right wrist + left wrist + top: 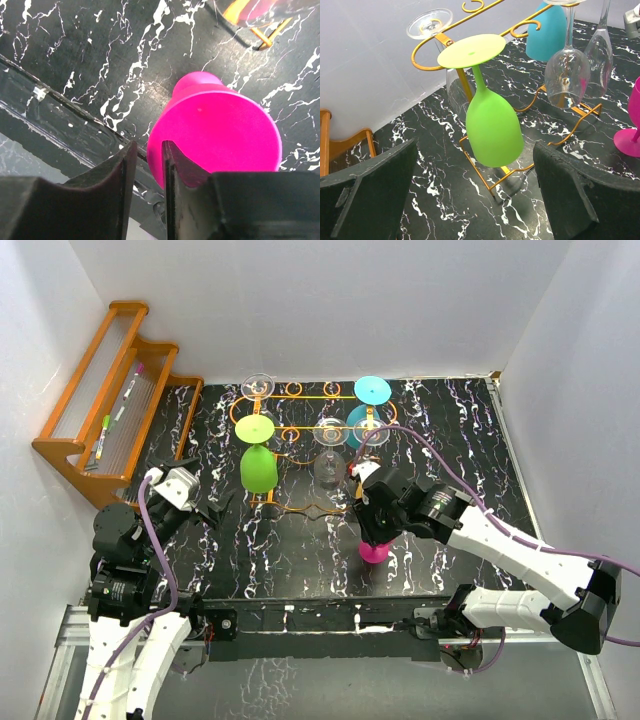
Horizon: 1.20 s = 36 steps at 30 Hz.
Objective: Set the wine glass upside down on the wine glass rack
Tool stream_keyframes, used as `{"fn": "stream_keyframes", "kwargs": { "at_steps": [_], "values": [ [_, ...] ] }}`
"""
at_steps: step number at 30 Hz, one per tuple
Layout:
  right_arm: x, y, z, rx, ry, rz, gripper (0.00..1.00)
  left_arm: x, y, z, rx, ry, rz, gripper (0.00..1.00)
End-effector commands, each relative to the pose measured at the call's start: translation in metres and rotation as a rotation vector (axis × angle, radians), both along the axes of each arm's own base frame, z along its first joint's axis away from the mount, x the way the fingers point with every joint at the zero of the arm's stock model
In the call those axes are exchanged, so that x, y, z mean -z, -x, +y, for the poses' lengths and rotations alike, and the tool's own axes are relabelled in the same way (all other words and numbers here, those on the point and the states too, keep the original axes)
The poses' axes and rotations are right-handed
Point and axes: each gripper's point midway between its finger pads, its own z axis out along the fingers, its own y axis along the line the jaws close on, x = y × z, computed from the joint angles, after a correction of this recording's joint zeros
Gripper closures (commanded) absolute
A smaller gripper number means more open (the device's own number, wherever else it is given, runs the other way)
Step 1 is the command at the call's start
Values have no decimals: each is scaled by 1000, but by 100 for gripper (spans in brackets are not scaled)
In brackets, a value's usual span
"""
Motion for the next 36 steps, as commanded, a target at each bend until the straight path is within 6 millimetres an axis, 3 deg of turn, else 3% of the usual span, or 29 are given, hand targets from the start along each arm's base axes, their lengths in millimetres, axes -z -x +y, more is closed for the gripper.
{"fn": "stream_keyframes", "kwargs": {
  "at_steps": [1, 3, 6, 7, 13, 16, 19, 21, 25, 27, 32, 36],
  "values": [
    [-5, 1, 3, 11, -34, -8, 80, -8, 2, -1, 8, 11, -28, 3],
    [-11, 1, 3, 12, -35, -11, 92, -11, 4, -1, 12, 15, -31, 3],
    [-34, -1, 3, 28, -60, -31, 92, -25, 14, -10, 71, 19, -43, 3],
    [-44, 1, 3, 31, -81, -34, 92, -39, 24, -16, 123, 18, -65, 3],
    [-110, 28, 7, -45, -291, -58, 92, -91, 69, -41, 333, 69, -92, 3],
    [-155, 51, 14, -160, -483, -100, 92, -114, 79, -49, 396, 111, -86, 3],
    [-215, 68, 22, -264, -735, -217, 92, -144, 88, -59, 484, 222, -47, 3],
    [-252, 77, 25, -340, -869, -322, 92, -176, 98, -66, 561, 292, -81, 3],
    [-307, 89, 34, -513, -1065, -534, 92, -230, 109, -70, 650, 426, -129, 3],
    [-333, 82, 38, -534, -1134, -667, 92, -253, 111, -69, 678, 491, -153, 3],
    [-405, 23, 30, -230, -1217, -928, 92, -297, 111, -59, 667, 621, -219, 3],
    [-453, 12, 8, -109, -1385, -1175, 92, -315, 119, -52, 683, 677, -291, 3]
  ]
}}
